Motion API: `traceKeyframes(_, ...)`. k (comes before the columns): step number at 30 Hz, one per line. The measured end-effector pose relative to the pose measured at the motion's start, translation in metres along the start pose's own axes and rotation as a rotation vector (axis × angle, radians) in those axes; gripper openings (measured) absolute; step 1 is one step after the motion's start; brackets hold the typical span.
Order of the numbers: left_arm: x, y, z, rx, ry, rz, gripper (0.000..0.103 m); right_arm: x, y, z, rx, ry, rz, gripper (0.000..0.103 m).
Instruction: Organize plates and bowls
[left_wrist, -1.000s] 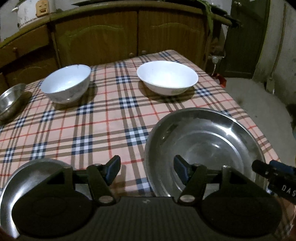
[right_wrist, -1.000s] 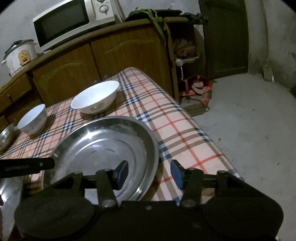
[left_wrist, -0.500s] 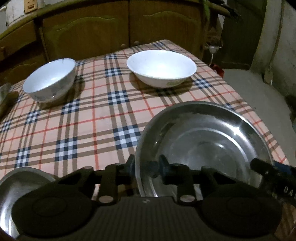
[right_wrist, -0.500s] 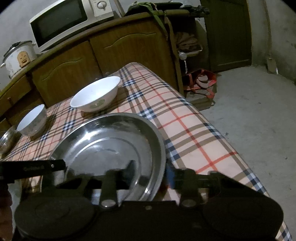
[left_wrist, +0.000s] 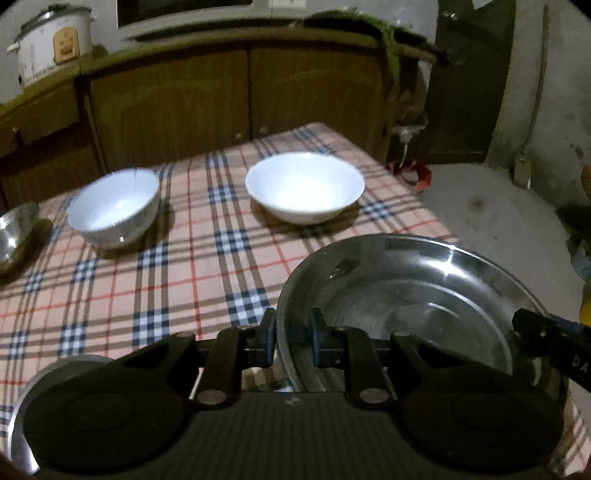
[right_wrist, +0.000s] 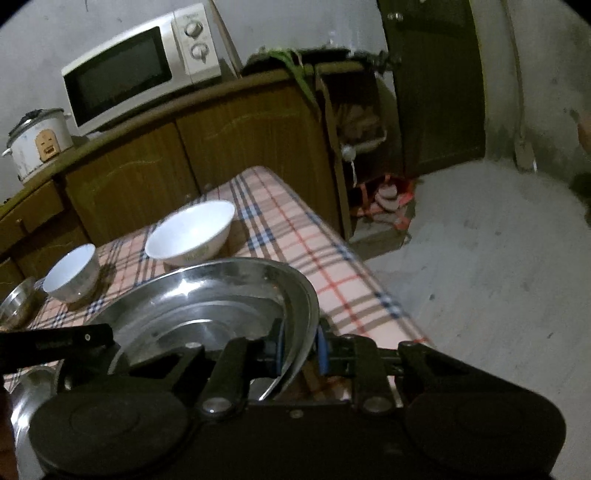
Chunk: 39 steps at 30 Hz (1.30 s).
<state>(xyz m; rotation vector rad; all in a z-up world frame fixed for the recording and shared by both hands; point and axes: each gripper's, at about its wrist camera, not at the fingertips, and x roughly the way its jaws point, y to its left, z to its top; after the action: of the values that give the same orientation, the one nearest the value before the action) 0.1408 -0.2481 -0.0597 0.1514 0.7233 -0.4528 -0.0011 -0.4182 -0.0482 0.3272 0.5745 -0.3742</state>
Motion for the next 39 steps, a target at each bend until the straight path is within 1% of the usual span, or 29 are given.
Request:
traceKeyframes(5, -0.030, -0.005, 0.004, -0.002, -0.046, -0.009, 0.019, -0.029, -0.001, 0.006, 0.007, -0.037, 0.011, 0.024)
traceKeyframes(10, -0.056, -0.010, 0.004, 0.019, -0.078, 0.002, 0.019, -0.057, 0.002, 0.009, 0.005, -0.074, 0.015, 0.024)
traceKeyframes(21, -0.104, -0.003, -0.006, 0.008, -0.136, 0.031, 0.019, -0.107, 0.017, 0.013, -0.021, -0.147, 0.054, 0.024)
traceKeyframes(28, -0.125, 0.002, -0.013, 0.006, -0.165, 0.048, 0.019, -0.131, 0.026, 0.009, -0.042, -0.173, 0.073, 0.024)
traceKeyframes(39, -0.150, 0.014, -0.027, -0.005, -0.190, 0.085, 0.019, -0.149, 0.043, -0.001, -0.070, -0.186, 0.103, 0.024)
